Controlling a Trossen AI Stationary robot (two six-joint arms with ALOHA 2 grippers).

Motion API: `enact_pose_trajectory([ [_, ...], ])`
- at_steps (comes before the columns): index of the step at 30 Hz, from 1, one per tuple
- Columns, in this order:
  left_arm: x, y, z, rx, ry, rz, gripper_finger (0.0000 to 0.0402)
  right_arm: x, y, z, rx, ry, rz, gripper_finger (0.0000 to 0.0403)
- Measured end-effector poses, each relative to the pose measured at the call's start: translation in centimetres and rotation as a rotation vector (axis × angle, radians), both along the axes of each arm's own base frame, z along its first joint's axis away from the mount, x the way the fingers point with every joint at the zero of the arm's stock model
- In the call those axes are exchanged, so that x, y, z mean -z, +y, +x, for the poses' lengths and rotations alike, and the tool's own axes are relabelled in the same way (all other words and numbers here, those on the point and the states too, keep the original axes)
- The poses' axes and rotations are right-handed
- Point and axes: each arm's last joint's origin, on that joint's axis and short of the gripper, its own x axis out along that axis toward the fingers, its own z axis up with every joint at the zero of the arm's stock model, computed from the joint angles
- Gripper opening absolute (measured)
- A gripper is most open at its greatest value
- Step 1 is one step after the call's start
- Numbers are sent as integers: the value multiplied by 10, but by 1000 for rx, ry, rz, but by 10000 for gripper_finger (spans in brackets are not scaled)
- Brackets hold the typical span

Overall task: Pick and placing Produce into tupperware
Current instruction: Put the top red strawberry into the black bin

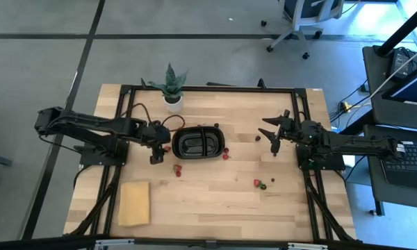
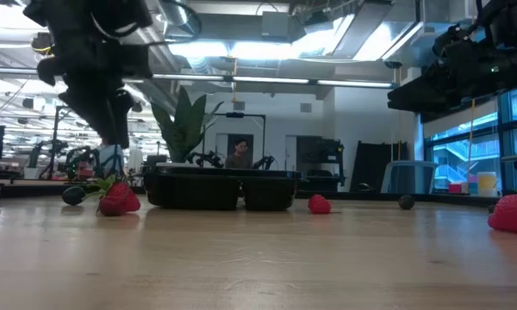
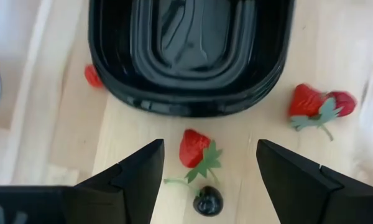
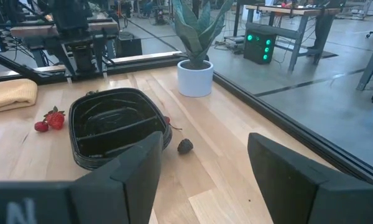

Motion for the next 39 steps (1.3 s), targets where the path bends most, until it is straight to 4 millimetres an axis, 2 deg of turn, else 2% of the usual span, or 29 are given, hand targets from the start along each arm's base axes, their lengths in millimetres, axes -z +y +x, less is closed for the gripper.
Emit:
enact_pose_trajectory([
  [10, 26, 1, 13, -53, 141, 16, 247, 0, 0, 0, 0, 0, -1, 238],
  [22, 49, 2, 25, -52, 225, 17, 247, 2, 0, 0, 0, 17, 3, 238],
  [39, 53, 1, 27, -90, 231, -16, 247, 2, 0, 0, 0, 20, 4, 238],
])
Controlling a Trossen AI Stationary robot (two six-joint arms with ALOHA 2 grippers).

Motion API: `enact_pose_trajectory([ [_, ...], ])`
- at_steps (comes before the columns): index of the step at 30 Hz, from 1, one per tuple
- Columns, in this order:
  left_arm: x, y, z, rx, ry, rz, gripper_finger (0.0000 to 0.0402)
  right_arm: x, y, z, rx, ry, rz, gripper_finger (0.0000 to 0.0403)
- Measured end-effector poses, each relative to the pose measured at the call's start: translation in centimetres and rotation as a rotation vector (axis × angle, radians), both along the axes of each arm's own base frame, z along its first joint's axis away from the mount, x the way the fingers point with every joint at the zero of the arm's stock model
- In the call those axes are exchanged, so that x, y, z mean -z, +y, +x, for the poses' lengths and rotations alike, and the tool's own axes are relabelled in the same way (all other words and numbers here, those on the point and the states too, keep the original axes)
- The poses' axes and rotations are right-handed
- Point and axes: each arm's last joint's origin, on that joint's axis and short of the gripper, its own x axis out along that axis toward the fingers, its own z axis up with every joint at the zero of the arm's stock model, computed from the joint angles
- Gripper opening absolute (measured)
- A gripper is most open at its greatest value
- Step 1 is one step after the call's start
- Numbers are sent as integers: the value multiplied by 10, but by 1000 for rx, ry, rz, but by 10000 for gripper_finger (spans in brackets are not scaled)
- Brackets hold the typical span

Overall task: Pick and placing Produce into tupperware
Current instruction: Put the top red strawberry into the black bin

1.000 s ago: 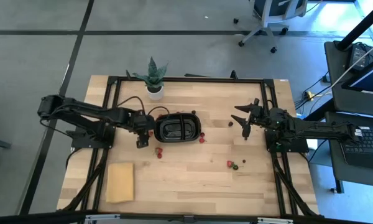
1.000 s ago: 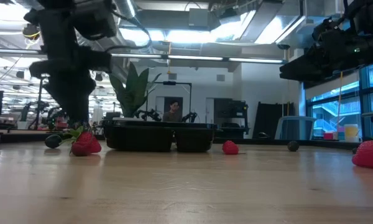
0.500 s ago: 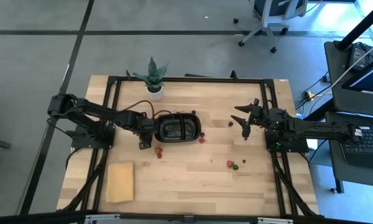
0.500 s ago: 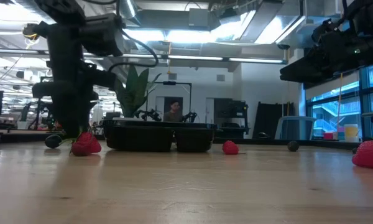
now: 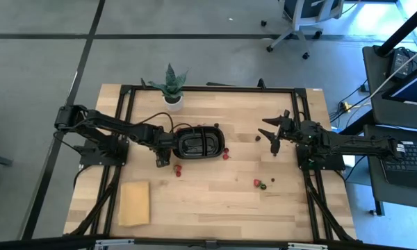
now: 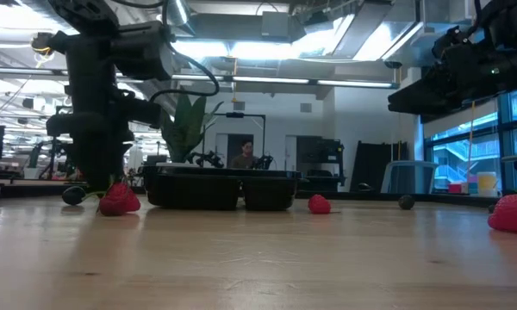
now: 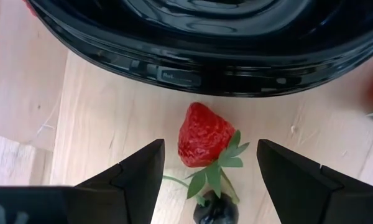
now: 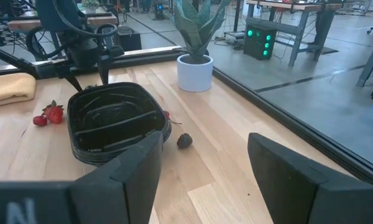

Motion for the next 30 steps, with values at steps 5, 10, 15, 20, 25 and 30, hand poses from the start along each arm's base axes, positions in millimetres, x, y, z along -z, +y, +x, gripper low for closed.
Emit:
enact_pose_trajectory([
  [5, 3, 0, 3, -4, -4, -1, 247, 0, 0, 0, 0, 0, 0, 238],
  [10, 12, 0, 8, -4, 17, -1, 247, 1, 0, 0, 0, 10, 1, 238],
  [15, 18, 0, 9, -3, 48, -6, 247, 3, 0, -1, 0, 33, 6, 238],
  [20, 18, 0, 9, -3, 43, -4, 247, 3, 0, -1, 0, 34, 6, 238],
  [25, 18, 0, 9, -4, 46, -3, 247, 3, 0, -1, 0, 34, 5, 238],
  [30, 18, 0, 9, -3, 47, -4, 241, 3, 0, -1, 0, 34, 5, 238],
])
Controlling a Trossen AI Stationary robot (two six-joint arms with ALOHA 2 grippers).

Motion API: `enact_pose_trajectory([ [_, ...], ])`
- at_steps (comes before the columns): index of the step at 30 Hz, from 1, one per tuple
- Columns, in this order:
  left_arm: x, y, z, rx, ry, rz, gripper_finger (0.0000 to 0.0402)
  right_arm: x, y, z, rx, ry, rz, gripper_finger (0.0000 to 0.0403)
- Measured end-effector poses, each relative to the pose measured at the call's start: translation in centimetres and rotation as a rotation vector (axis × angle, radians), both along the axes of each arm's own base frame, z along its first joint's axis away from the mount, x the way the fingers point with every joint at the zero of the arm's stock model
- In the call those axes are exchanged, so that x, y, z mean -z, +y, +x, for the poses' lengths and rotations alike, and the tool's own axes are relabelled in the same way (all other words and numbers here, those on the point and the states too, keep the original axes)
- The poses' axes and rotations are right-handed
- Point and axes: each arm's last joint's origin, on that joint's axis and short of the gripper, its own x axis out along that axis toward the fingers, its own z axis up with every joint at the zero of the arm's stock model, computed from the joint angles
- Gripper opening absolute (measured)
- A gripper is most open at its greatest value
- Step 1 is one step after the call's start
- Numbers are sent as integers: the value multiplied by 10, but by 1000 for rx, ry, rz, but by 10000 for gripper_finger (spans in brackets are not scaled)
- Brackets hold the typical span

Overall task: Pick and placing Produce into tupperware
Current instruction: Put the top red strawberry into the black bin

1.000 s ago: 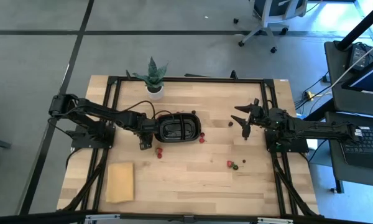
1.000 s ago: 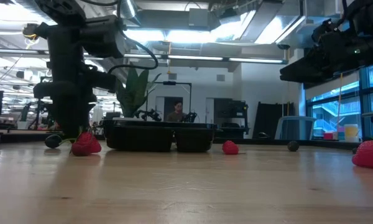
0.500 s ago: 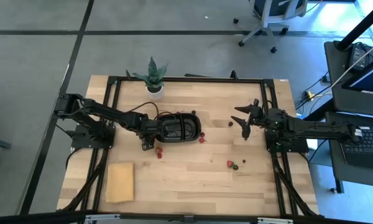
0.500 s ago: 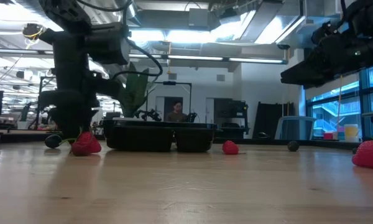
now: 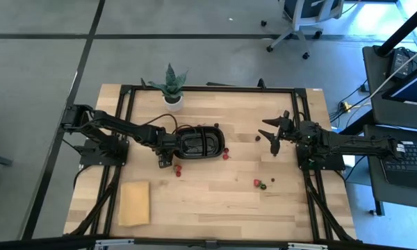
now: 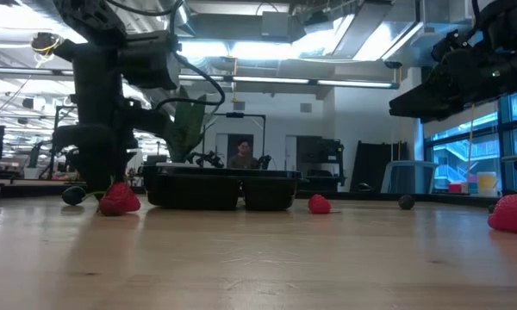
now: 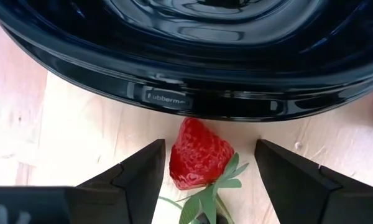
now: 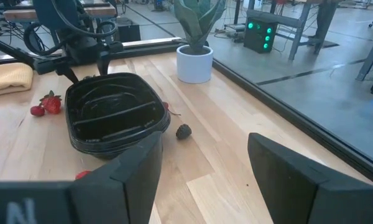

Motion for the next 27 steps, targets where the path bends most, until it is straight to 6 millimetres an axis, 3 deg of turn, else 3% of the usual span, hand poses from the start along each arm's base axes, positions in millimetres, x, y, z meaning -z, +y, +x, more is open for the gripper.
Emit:
enact_pose_trajectory([
  [12, 1, -1, 0, 11, 3, -15, 137, 0, 0, 0, 0, 0, -1, 238],
  [21, -1, -1, 1, 11, 7, -21, 156, 0, 0, 0, -1, 1, -2, 238],
  [27, -26, 1, 11, 31, 80, -5, 138, 0, 0, 0, -1, 0, -3, 238],
])
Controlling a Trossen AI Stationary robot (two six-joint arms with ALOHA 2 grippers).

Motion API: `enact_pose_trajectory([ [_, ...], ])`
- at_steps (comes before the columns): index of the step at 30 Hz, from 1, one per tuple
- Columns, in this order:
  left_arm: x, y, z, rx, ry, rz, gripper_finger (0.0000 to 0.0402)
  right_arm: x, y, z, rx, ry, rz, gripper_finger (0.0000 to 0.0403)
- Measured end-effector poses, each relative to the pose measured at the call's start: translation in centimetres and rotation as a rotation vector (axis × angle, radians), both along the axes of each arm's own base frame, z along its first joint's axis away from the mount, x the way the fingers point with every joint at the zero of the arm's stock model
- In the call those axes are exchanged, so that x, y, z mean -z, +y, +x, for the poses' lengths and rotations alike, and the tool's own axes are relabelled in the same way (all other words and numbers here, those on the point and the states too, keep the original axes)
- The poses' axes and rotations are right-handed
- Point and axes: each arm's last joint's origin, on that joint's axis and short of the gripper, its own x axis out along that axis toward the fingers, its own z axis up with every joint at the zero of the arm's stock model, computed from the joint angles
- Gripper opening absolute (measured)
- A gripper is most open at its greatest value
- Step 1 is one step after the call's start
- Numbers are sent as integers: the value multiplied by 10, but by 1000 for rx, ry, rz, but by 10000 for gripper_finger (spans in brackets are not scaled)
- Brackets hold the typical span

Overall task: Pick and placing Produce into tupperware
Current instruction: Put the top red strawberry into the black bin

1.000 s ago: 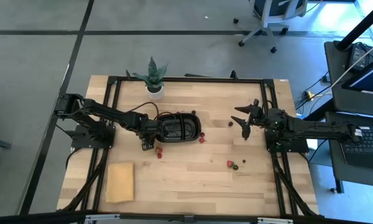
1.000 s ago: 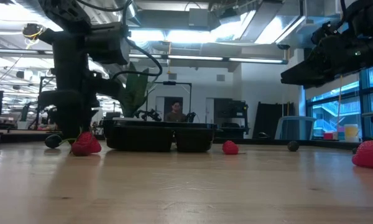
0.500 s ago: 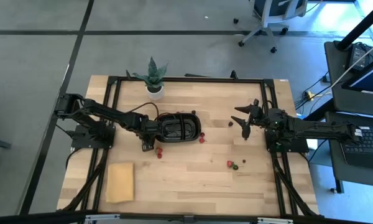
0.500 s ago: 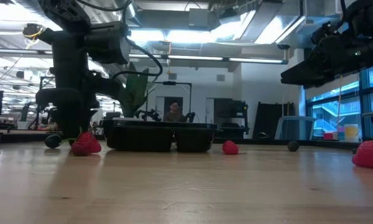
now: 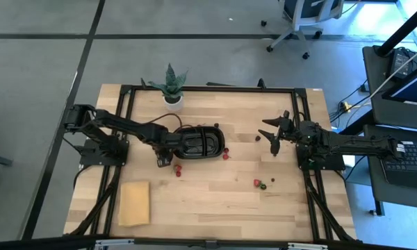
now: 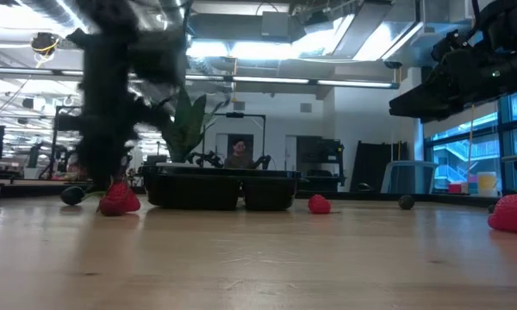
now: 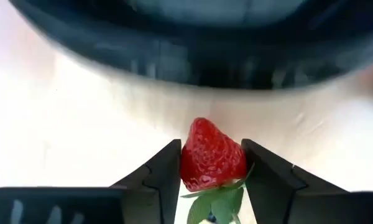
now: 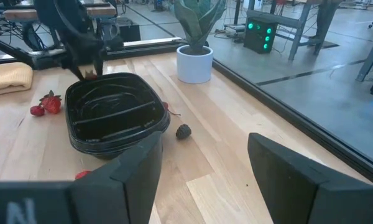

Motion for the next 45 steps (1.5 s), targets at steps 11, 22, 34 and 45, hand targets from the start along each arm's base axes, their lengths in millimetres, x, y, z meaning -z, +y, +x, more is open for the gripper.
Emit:
enact_pose_trajectory([
  [11, -66, 5, 28, 84, -51, 142, 150, 1, 0, 0, -1, 9, -6, 238],
  [22, -73, 4, 63, 249, -300, 88, 146, 1, 0, 0, -1, 11, -6, 238],
  [34, -27, 18, 82, 234, -172, 51, 147, 2, 0, 0, 1, 16, 5, 238],
  [45, 1, 35, 87, 188, -97, -11, 149, 2, 0, 0, 1, 16, 6, 238],
])
